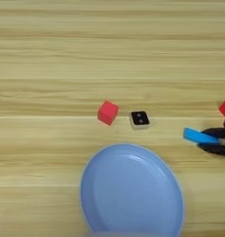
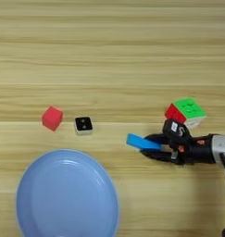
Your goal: Move the objects on the table
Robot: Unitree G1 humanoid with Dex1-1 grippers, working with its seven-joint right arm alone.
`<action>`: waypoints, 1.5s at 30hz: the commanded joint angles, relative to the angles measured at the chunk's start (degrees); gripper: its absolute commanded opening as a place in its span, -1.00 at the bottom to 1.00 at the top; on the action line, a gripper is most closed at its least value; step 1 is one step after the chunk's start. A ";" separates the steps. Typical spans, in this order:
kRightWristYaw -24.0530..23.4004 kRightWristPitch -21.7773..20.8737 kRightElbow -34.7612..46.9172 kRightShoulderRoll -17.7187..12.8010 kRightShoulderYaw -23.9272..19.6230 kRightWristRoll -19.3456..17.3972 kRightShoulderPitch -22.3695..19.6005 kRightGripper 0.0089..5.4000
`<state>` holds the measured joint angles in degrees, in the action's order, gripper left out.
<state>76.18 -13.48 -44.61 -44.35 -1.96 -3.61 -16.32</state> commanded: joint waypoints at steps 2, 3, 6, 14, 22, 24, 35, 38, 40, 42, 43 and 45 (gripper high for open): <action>-1.19 -0.55 3.85 -1.74 -0.90 -1.17 -2.56 -0.46; -1.03 -0.35 4.96 -1.57 -1.08 -1.63 -2.41 -0.47; -1.25 0.28 8.06 -0.82 -2.08 -3.06 -2.38 -0.48; -5.75 7.36 18.74 1.70 -4.55 -7.13 -3.21 -0.48; -18.63 17.54 27.66 6.09 -3.48 -4.60 -6.10 -0.48; -21.84 19.10 27.47 7.89 -2.34 -3.12 -7.70 -0.48; -33.20 15.61 7.97 18.76 2.10 2.57 -18.79 -0.48; -33.97 14.08 4.16 20.38 3.00 3.39 -19.94 -0.48; -34.36 13.24 1.61 21.15 3.42 3.93 -20.56 -0.48; -34.19 12.67 0.01 21.51 3.74 4.31 -20.72 -0.48; -34.12 12.43 -0.53 21.58 3.86 4.46 -20.72 -0.48; -34.07 11.97 -1.67 21.58 3.93 4.60 -20.84 -0.48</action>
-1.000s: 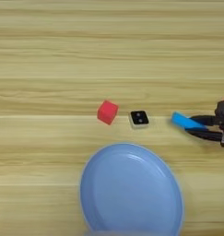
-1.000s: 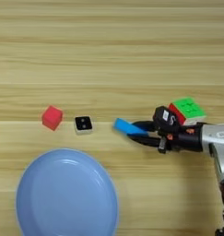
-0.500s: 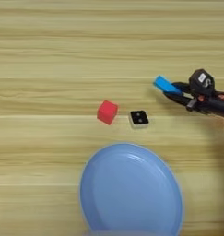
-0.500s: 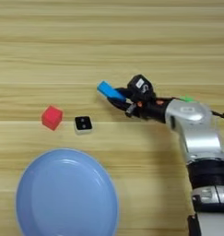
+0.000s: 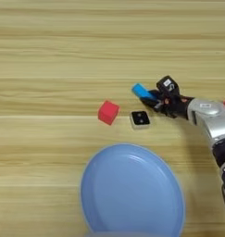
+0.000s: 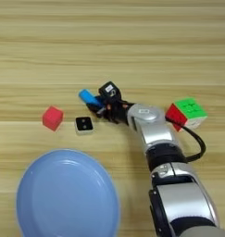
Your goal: Move the objects on the table
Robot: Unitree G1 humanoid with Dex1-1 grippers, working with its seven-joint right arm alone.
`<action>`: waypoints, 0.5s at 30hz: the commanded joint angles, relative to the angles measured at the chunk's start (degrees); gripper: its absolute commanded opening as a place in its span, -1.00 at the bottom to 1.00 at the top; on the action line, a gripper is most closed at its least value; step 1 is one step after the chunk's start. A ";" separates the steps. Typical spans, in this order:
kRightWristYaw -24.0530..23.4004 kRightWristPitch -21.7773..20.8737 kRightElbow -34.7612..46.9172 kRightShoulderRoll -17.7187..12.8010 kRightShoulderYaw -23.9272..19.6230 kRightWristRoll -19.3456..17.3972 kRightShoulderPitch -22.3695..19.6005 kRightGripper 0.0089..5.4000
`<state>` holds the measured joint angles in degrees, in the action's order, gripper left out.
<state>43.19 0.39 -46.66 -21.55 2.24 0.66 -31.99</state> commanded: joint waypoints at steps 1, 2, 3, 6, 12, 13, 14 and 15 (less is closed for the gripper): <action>-1.02 -2.05 -0.12 -1.25 -0.28 0.35 -5.28 -0.48; -1.07 -2.18 -0.76 -1.28 -0.25 0.43 -5.41 -0.48; -1.10 -2.33 -1.24 -1.29 -0.23 0.48 -5.51 -0.48; -0.83 -2.58 -1.60 -1.27 -0.04 0.55 -5.55 -0.48; 0.03 -2.77 0.61 -1.21 -0.29 -0.17 -5.42 -0.20; -0.04 -2.65 1.05 -1.26 -0.52 -0.33 -5.48 -0.18; -0.05 -2.56 1.58 -1.32 -0.71 -0.46 -5.49 -0.12; 0.06 -2.34 2.37 -1.37 -0.91 -0.71 -5.42 -0.08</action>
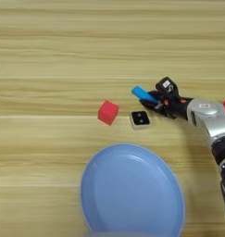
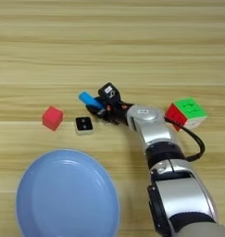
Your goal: Move the objects on the table
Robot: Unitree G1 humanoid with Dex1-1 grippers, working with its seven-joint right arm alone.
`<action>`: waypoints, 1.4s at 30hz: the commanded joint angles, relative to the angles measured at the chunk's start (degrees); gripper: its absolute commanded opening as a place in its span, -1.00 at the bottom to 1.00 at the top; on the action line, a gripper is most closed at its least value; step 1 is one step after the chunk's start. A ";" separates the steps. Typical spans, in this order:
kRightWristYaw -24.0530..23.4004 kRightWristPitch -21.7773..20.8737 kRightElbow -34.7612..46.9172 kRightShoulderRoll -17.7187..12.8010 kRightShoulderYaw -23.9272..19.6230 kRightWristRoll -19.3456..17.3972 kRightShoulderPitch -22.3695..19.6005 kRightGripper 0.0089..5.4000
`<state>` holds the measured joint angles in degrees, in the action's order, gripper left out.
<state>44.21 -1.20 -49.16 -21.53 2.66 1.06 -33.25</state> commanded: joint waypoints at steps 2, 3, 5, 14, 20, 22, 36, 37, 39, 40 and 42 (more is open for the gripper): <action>-0.71 -0.35 6.67 -1.57 -1.70 -1.61 -3.87 0.02; -0.46 -0.01 7.97 -1.68 -1.94 -2.01 -3.64 0.04; 0.41 0.43 11.09 -2.10 -2.29 -2.73 -3.04 0.12; 2.35 7.53 30.07 -6.87 -6.76 -6.80 1.11 0.47; 2.19 12.10 37.69 -10.15 -10.36 -8.66 5.58 0.75; 2.97 12.60 38.63 -12.15 -10.81 -8.04 8.26 0.88; 4.92 15.86 37.20 -24.63 -20.57 -9.26 18.69 0.98; 4.68 15.73 36.02 -25.15 -21.16 -9.23 18.77 0.98; 4.28 15.88 34.09 -25.88 -21.89 -9.20 18.96 0.98; 4.08 15.87 33.22 -26.14 -22.06 -9.11 19.06 0.98; 3.68 15.50 31.11 -26.43 -22.34 -8.97 19.07 0.98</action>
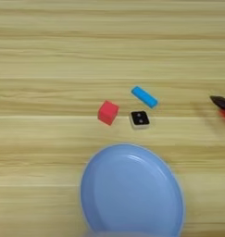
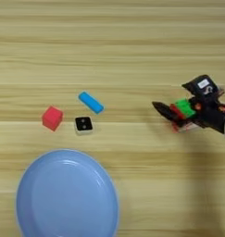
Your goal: Move the objects on the table
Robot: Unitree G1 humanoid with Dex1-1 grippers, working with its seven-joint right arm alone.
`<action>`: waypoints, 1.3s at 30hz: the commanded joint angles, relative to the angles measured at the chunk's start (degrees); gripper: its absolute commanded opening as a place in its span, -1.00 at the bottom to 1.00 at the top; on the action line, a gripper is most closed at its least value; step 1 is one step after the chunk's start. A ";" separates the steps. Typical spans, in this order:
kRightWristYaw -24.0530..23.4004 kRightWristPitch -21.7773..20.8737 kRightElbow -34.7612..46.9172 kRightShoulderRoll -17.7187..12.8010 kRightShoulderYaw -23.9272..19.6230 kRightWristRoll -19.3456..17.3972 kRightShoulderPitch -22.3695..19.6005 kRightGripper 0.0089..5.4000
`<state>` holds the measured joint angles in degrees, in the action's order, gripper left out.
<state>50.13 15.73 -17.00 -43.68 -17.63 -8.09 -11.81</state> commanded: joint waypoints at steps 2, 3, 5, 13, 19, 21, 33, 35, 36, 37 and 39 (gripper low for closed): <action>-3.32 -2.45 -4.88 -4.60 -1.84 0.89 -3.07 0.98; -3.80 -2.74 -6.36 -4.70 -1.72 1.12 -3.42 0.98; -3.90 -3.31 -8.06 -4.62 -1.35 1.28 -3.72 0.98; -6.17 -7.64 -16.27 -3.29 1.32 3.61 -6.15 0.98; -7.90 -10.98 -22.21 -3.07 2.34 4.69 -8.85 0.98; -8.42 -11.81 -23.71 -2.99 2.51 4.76 -9.68 0.98; -9.62 -15.01 -29.29 -1.94 3.73 4.67 -13.01 0.82; -9.67 -15.41 -29.79 -1.84 3.86 4.72 -13.25 0.75; -9.71 -15.62 -30.12 -1.84 3.91 4.72 -13.39 0.70; -9.76 -15.86 -30.51 -1.84 3.96 4.72 -13.53 0.67; -9.85 -16.26 -31.18 -1.87 4.05 4.74 -13.78 0.57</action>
<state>41.69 1.61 -49.66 -42.52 -13.10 -3.32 -21.32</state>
